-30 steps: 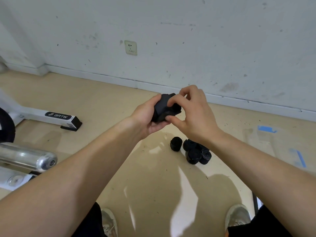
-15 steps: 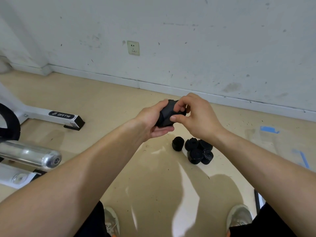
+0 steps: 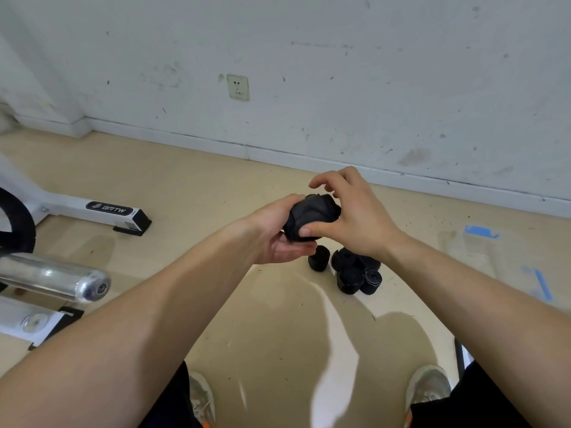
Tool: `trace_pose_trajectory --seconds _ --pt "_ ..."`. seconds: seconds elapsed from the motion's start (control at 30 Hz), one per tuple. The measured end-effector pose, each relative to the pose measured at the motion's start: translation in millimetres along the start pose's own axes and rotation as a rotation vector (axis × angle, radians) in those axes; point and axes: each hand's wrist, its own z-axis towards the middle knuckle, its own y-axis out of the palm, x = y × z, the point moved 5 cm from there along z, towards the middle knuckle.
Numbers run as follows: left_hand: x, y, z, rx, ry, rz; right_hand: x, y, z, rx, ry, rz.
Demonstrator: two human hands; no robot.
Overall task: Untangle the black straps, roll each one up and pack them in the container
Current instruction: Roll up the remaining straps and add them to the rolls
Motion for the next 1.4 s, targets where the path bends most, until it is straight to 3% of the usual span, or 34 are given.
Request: trace_pose_trajectory --seconds 0.17,0.27,0.33,0.47,0.63,0.73,0.87,1.07,1.27,1.4 --pt "-1.9 -1.0 -0.5 -0.001 0.024 0.091 9.9 7.8 -7.0 -0.097 0.130 0.307" --pt "-7.6 3.6 -2.8 -0.035 0.027 0.045 12.9 16.6 -16.2 -0.213 0.306 0.573" --pt "-12.5 10.7 -5.3 -0.129 0.024 -0.036 14.3 16.1 -22.5 -0.234 0.334 0.608" --pt "-19.6 11.1 5.3 -0.058 0.131 0.136 32.3 23.5 -38.4 -0.185 0.488 0.767" --pt "-37.3 14.5 30.0 -0.133 0.292 0.119 57.6 57.3 -61.2 -0.254 0.644 0.887" --pt "-56.6 9.9 58.9 -0.084 0.247 0.178 91.0 75.1 -66.6 -0.198 0.746 0.691" --pt "-81.8 -1.8 104.2 0.104 0.223 0.519 148.2 101.4 -59.3 -0.144 0.740 0.305" --pt "-112.3 -12.0 173.8 0.257 0.227 0.736 192.3 149.7 -17.1 -0.302 0.567 -0.092" --pt "-121.6 -16.1 259.1 0.381 0.250 0.713 234.5 211.8 34.4 -0.382 0.384 -0.481" --pt "-132.8 -22.1 298.4 0.435 0.263 0.605 265.2 250.7 59.0 -0.437 0.365 -0.575"
